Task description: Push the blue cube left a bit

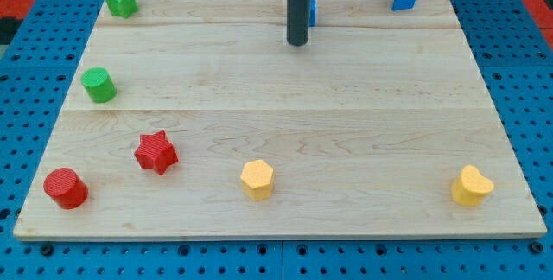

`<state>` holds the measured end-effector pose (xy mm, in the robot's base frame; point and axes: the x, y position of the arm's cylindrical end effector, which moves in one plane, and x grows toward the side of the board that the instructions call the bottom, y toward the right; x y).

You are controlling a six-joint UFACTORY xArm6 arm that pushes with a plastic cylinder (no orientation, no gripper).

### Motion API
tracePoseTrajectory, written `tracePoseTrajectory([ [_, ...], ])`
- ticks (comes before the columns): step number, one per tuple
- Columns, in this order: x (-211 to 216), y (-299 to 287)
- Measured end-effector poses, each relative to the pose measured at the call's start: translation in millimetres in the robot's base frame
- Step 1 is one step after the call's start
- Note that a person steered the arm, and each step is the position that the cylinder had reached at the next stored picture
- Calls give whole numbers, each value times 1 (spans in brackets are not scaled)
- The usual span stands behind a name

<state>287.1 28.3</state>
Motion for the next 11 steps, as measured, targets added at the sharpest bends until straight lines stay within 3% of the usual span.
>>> tracePoseTrajectory([
  [1, -21, 3],
  [4, -20, 45],
  [6, -51, 44],
  [11, -54, -13],
])
